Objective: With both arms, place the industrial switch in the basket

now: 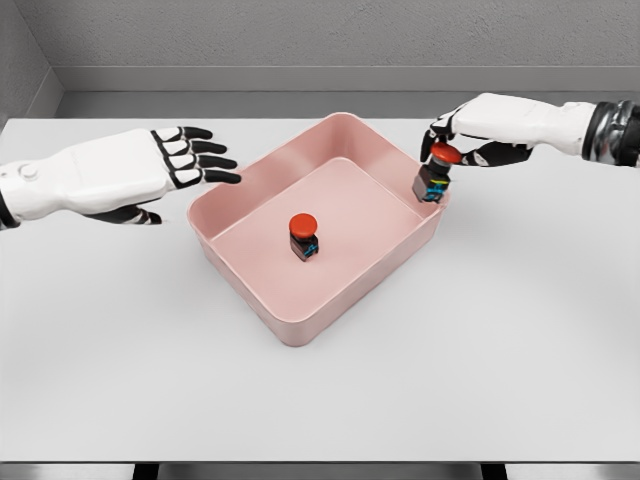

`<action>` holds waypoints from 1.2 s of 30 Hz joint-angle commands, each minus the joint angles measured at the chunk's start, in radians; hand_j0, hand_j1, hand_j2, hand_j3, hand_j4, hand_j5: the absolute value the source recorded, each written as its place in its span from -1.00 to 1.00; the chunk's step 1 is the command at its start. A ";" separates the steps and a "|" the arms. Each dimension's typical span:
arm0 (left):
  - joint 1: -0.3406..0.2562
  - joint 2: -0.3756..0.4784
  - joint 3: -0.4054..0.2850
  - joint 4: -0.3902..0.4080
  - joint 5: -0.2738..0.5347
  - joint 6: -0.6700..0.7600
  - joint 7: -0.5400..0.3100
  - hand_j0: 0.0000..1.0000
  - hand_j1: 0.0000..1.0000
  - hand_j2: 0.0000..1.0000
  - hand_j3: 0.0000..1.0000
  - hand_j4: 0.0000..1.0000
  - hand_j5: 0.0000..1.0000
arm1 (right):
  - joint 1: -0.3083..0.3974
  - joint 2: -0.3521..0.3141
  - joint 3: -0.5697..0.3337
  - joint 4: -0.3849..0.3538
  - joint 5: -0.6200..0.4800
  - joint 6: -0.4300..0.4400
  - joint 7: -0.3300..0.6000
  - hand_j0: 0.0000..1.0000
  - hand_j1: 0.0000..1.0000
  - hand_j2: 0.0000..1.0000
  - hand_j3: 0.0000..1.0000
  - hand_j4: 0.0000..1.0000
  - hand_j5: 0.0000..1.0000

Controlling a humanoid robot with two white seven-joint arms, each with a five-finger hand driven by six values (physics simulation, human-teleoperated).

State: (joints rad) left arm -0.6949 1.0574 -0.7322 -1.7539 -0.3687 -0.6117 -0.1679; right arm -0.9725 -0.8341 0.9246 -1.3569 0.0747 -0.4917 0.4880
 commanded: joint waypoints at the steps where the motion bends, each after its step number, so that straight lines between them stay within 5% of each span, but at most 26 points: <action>1: 0.000 0.021 0.001 0.004 0.005 0.001 0.001 1.00 1.00 1.00 1.00 1.00 1.00 | 0.000 0.021 -0.001 0.004 -0.007 0.005 -0.002 0.01 0.01 0.01 0.01 0.01 0.01; 16: 0.018 0.023 -0.009 0.011 -0.004 0.001 -0.004 1.00 1.00 1.00 1.00 1.00 1.00 | -0.002 0.145 0.000 0.044 -0.006 0.022 0.004 0.07 0.07 0.07 0.07 0.07 0.07; 17: 0.018 0.024 -0.010 0.013 -0.004 0.001 -0.004 1.00 1.00 1.00 1.00 1.00 1.00 | -0.002 0.162 0.002 0.051 -0.006 0.024 0.004 0.16 0.16 0.16 0.16 0.16 0.16; 19: 0.018 0.023 -0.012 0.013 -0.006 0.001 -0.004 1.00 1.00 1.00 1.00 1.00 1.00 | -0.011 0.188 0.002 0.067 -0.004 0.065 -0.005 1.00 1.00 1.00 1.00 1.00 1.00; 20: 0.018 0.023 -0.012 0.016 -0.010 0.001 -0.004 1.00 1.00 1.00 1.00 1.00 1.00 | -0.014 0.190 0.002 0.067 -0.004 0.068 -0.008 1.00 1.00 1.00 1.00 1.00 1.00; 26: 0.017 0.022 -0.013 0.019 -0.010 0.001 -0.004 1.00 1.00 1.00 1.00 1.00 1.00 | -0.018 0.165 -0.001 0.068 -0.004 0.062 -0.002 1.00 1.00 1.00 1.00 1.00 1.00; 36: 0.017 0.021 -0.012 0.034 -0.012 0.001 -0.005 1.00 1.00 1.00 1.00 1.00 1.00 | 0.037 -0.013 -0.058 0.065 -0.007 0.058 -0.006 1.00 1.00 1.00 1.00 1.00 1.00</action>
State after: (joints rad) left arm -0.6780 1.0784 -0.7448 -1.7219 -0.3865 -0.6118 -0.1735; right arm -0.9296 -0.8082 0.8872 -1.2914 0.0738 -0.4353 0.4826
